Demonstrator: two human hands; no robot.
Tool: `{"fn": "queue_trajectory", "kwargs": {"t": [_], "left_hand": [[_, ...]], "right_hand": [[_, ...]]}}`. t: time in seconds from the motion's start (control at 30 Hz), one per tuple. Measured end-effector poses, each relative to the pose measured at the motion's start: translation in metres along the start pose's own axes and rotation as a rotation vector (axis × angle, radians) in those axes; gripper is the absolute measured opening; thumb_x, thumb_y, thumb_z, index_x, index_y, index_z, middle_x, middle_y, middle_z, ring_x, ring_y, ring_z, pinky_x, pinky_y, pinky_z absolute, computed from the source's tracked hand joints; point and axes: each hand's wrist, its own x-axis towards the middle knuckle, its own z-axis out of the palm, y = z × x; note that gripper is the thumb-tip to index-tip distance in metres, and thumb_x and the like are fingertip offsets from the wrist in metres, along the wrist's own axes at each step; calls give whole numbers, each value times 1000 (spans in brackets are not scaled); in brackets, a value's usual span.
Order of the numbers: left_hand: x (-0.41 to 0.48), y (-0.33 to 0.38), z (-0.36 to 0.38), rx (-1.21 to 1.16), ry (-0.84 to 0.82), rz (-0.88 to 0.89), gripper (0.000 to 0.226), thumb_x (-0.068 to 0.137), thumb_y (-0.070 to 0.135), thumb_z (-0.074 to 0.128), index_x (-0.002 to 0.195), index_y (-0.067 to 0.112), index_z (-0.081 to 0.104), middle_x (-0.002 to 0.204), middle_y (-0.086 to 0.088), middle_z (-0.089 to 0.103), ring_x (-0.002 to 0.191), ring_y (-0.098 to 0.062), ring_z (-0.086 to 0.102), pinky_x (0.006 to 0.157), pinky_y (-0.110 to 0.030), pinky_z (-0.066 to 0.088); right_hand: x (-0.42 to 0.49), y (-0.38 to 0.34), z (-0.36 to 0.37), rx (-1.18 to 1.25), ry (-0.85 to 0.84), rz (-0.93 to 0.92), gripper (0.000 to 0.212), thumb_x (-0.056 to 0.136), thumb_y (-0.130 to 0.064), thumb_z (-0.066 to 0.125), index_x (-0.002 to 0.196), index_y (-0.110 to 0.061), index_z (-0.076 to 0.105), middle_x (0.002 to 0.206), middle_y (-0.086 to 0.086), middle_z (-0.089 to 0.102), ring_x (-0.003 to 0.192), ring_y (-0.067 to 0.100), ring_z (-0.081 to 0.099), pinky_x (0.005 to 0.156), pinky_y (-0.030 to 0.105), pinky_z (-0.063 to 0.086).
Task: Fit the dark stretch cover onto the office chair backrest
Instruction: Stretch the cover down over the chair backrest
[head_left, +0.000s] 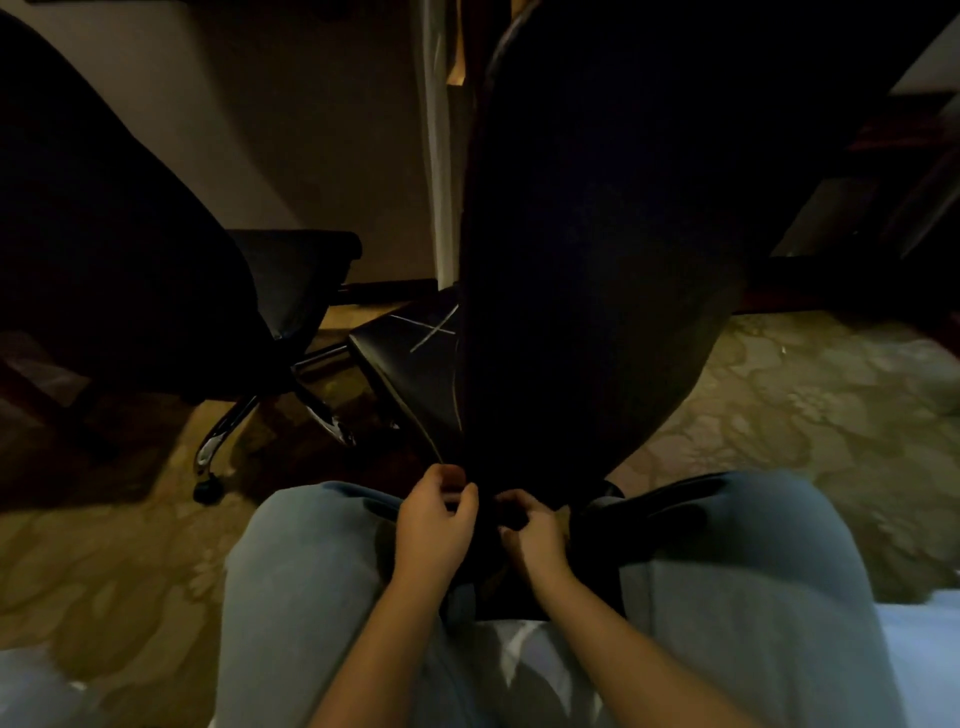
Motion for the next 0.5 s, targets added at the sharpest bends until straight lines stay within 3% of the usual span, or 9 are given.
{"fn": "queue_trajectory", "kwargs": {"t": [0.07, 0.13, 0.33, 0.43, 0.5], "left_hand": [[-2, -1, -4, -19, 5, -6, 9, 90, 23, 62, 99, 23, 58, 87, 8, 65, 82, -6, 62, 69, -18, 47], [-4, 0, -9, -41, 3, -2, 4, 93, 27, 59, 97, 26, 59, 88, 12, 64, 84, -4, 61, 65, -10, 43], [-5, 14, -27, -62, 41, 92, 9, 96, 20, 55, 101, 23, 62, 88, 17, 61, 83, 4, 55, 65, -1, 39], [-5, 29, -41, -99, 75, 166, 13, 95, 14, 56, 99, 24, 63, 88, 17, 64, 85, 7, 58, 67, 0, 38], [-6, 46, -50, -111, 85, 198, 15, 95, 14, 55, 98, 27, 61, 88, 19, 62, 83, 17, 55, 67, 0, 38]], "right_hand": [[-4, -16, -2, -56, -19, -156, 32, 78, 7, 60, 95, -20, 63, 93, -3, 64, 90, 9, 62, 71, 4, 42], [-7, -38, -11, -120, 53, -282, 29, 76, 0, 63, 97, -21, 67, 91, -7, 65, 84, 0, 60, 71, 2, 41], [-15, -110, -53, -235, 388, -770, 36, 71, 0, 63, 102, -17, 69, 102, -5, 63, 96, 7, 59, 88, 15, 46], [-18, -125, -57, -247, 518, -893, 36, 72, 1, 66, 103, -16, 71, 105, -2, 61, 97, 8, 57, 89, 13, 45], [-17, -117, -51, -315, 489, -922, 34, 71, 1, 66, 101, -16, 72, 103, -1, 59, 95, 9, 56, 86, 12, 44]]}}
